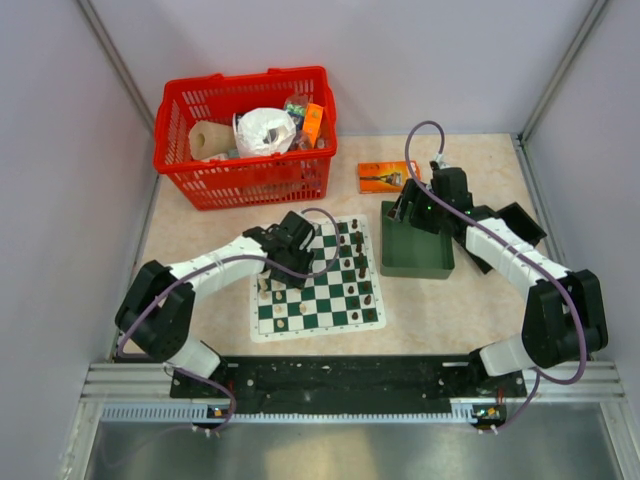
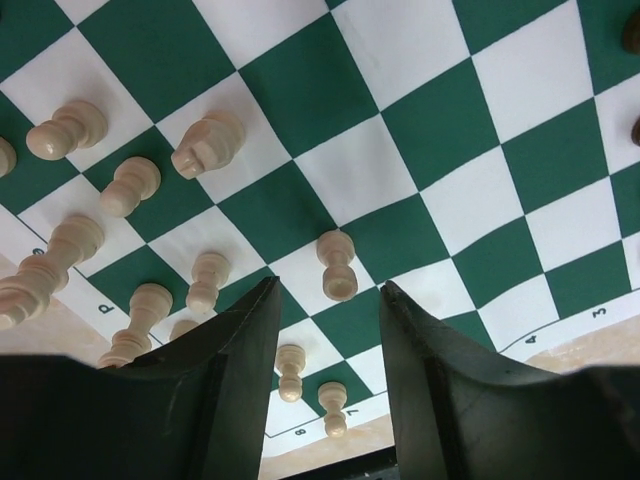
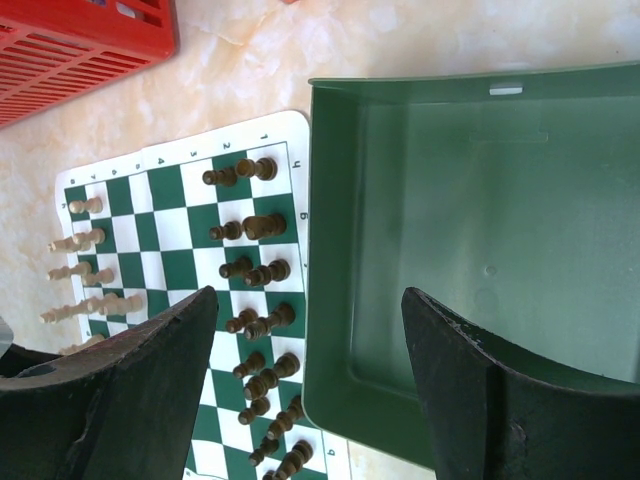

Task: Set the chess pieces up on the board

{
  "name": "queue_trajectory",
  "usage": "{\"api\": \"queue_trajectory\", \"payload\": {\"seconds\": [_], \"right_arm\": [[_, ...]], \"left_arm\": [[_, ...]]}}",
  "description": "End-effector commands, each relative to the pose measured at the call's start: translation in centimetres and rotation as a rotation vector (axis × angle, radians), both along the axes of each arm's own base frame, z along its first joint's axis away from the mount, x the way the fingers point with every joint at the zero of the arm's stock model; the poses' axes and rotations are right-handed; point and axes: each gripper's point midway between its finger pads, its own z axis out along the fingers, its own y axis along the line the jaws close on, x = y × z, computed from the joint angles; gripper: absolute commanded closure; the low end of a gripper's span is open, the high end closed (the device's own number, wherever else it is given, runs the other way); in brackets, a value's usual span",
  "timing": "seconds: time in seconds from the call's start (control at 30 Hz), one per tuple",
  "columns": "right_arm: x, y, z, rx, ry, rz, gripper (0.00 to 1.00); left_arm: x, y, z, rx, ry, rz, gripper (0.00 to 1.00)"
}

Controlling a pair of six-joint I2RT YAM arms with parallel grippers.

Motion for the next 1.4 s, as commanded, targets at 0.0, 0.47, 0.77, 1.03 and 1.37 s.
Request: {"api": "queue_trajectory", "payload": {"seconds": [0.0, 0.47, 0.77, 1.03, 1.37], "right_arm": [[0.5, 0.1, 2.4, 0.018, -0.064, 0.006, 0.26], [0.3, 0.0, 2.3, 0.011, -0.063, 0.004, 0.26], [0.5, 0.0, 2.2, 0.009, -0.061, 0.006, 0.26], [0.3, 0.1, 2.3, 0.014, -0.062, 0.01, 0.26], [0.5, 0.1, 2.3, 0.013, -0.063, 0.011, 0.25]], "left_arm": [[1.3, -0.3, -0.3, 0.009, -0.043, 0.006, 0.53], [1.3, -0.9, -0.9, 0.005, -0.018, -0.033, 0.74], [2.7, -0.9, 2.4, 0.004, -0.088, -0.011, 0.96], [7.2, 2.3, 7.5, 0.059, -0.246, 0.088, 0.97], [13.1, 8.2, 7.6, 0.116, -0.268, 0.27, 0.98]]}}
